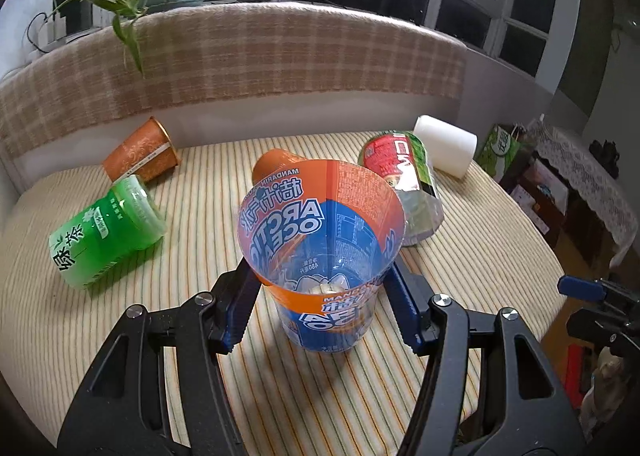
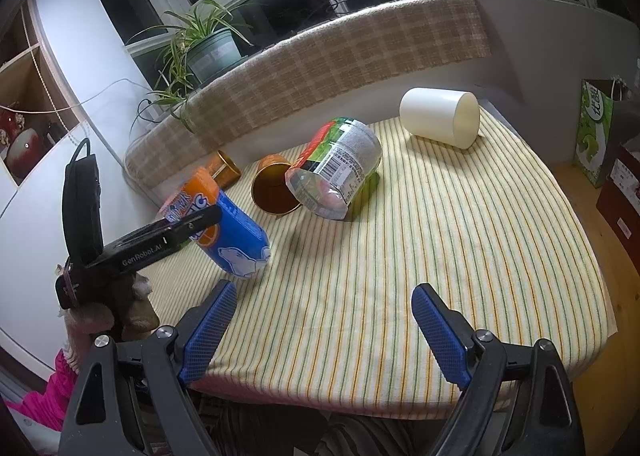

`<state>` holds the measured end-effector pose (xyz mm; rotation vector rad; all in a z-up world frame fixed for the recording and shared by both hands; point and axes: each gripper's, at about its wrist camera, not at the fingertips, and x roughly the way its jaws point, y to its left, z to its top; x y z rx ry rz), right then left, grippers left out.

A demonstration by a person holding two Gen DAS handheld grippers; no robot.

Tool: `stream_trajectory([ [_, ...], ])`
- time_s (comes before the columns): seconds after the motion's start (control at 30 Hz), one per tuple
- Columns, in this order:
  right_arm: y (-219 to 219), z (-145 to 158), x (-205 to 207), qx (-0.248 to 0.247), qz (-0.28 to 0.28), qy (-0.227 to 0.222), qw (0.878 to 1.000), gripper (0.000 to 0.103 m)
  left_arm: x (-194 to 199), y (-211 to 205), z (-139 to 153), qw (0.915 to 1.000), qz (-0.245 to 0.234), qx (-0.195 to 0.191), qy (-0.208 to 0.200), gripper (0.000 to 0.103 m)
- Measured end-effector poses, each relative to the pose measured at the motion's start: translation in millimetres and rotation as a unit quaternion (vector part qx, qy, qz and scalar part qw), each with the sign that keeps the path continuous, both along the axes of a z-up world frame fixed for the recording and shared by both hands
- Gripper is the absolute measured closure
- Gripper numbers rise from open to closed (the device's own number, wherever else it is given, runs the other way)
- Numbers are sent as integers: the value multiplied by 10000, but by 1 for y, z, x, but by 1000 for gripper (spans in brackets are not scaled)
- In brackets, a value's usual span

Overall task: Flip cup upright
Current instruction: 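Open the right gripper and withdraw it from the standing bottle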

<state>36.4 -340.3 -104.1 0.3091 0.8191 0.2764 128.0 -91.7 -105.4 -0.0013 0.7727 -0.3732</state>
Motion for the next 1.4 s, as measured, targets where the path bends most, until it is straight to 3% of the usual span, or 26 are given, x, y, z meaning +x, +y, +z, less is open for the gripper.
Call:
stream_trajectory([
  [0.27, -2, 1, 0, 8, -37, 2, 10000, 12, -1, -7, -1, 10000, -95, 22, -8, 41],
  [0.5, -1, 2, 1, 26, -22, 4, 10000, 12, -2, -5, -4, 9993, -215, -259, 153, 39],
  [0.73, 1, 2, 1, 35, -2, -1, 10000, 12, -3, -1, -8, 9980, -248, -483, 317, 21],
  [1.03, 11, 10, 3, -111, 32, -220, 9997, 12, -17, 19, -22, 9963, -105, -608, 606, 20],
  [1.2, 22, 26, 2, -509, -113, -651, 9965, 12, -35, 47, -8, 9961, 428, -721, 273, 20],
  [1.33, 34, 40, 1, -843, -297, -1062, 9903, 12, -53, 64, 18, 9929, 936, -641, -349, 20],
  [1.4, 38, 46, -1, -991, -405, -1259, 9862, 7, -60, 69, 29, 9904, 1105, -575, -605, 20],
])
